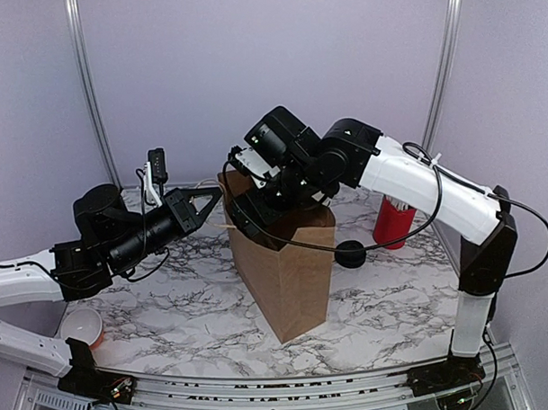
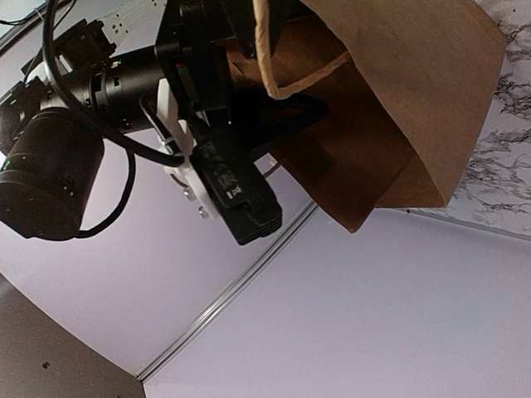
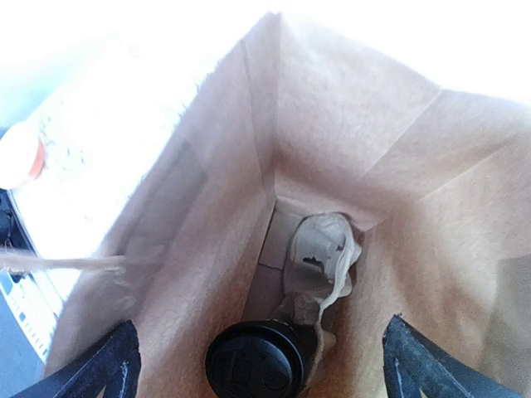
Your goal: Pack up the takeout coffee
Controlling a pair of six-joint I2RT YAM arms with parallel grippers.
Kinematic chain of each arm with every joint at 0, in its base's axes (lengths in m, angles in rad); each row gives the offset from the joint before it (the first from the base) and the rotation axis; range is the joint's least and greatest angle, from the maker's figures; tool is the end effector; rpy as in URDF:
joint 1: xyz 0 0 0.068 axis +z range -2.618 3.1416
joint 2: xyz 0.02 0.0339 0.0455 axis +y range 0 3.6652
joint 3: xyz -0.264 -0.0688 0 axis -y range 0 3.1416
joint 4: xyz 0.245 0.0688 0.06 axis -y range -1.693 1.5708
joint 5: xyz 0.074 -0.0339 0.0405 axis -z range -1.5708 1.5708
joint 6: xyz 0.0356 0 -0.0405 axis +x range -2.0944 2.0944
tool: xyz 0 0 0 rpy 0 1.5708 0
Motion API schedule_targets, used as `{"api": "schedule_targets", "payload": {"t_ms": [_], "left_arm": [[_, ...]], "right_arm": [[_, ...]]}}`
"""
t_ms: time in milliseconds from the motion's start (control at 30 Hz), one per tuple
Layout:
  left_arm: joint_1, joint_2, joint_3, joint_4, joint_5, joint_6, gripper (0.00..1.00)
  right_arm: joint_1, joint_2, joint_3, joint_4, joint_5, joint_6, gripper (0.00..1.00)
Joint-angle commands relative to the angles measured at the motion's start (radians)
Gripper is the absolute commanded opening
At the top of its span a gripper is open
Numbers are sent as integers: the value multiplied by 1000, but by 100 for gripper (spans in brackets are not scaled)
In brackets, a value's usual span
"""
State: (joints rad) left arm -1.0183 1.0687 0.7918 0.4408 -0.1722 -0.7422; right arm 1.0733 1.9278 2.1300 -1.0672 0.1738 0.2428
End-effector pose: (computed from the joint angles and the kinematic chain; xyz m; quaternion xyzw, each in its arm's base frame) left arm 0.1378 -0.2118 0.3535 0.0237 0.6473 -0.5503 0.5268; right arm 0.2015 0.3582 0.3858 -0.3497 0.8675 0.1461 0.3222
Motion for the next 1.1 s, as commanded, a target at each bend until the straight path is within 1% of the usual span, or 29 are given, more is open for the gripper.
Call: {"api": "schedule_targets", "payload": {"t_ms": [0,300,500,667,867,1067], "left_arm": [[-4,-1,65,-51,-64,42,0],[-4,37,121,-83,-121,90,0],[-4,63,152,-96,-162,143,0],[-4,82,177,-104,-215,196,0],[-3,113,220,-121,-292,284,0],[1,154,276,-141,-320,333,0]], "right_arm": [[18,-52,63,-14,49,9,99],[30,-101,56,16,58,-5,99],[50,-152,40,90,9,-48,99],[74,-190,38,154,0,-91,99],[77,-236,44,192,21,-126,99],[78,-308,-1,242,80,-143,99]]}}
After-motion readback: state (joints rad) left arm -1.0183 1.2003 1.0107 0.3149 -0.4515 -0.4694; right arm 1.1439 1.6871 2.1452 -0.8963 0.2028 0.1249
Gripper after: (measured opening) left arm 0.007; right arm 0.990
